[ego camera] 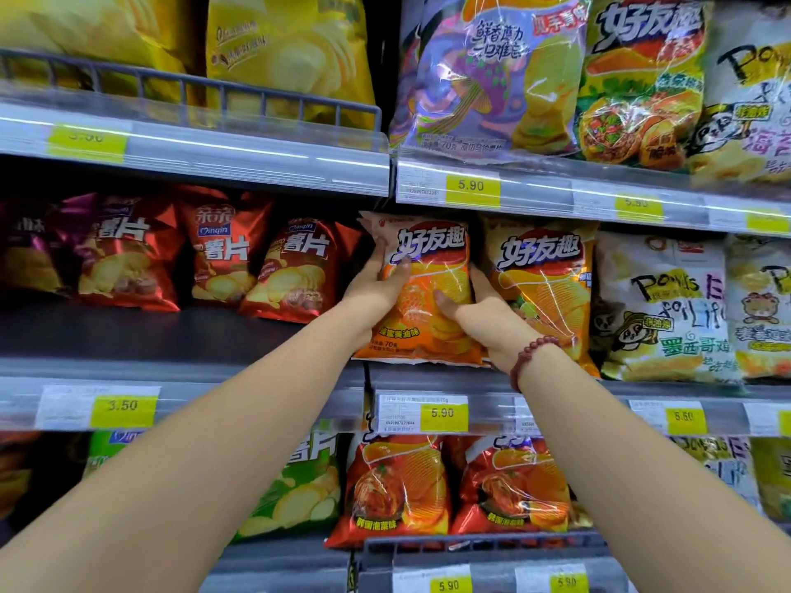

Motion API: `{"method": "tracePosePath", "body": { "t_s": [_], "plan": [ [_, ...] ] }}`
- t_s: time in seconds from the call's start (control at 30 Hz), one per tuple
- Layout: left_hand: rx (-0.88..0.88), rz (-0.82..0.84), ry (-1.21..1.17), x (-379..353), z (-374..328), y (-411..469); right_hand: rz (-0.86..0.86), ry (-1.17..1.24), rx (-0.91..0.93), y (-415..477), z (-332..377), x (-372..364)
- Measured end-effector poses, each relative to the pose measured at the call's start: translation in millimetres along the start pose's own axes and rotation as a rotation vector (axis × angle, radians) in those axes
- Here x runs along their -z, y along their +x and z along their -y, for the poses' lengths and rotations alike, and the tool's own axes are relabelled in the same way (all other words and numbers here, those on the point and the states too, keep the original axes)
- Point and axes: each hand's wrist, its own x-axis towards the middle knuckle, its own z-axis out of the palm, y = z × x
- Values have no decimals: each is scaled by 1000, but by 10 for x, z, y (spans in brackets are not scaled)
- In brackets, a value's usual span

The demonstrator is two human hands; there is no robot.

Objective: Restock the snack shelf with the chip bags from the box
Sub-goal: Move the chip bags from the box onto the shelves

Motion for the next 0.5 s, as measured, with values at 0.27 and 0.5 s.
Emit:
{"method": "tracePosePath", "body": {
  "t_s": [0.27,0.5],
  "plan": [
    [-45,-25,58,83,-48,-148,-64,-35,21,-158,67,53],
    [31,-120,-55,230,22,-493,-170,15,11,-591,-31,122]
  ]
}}
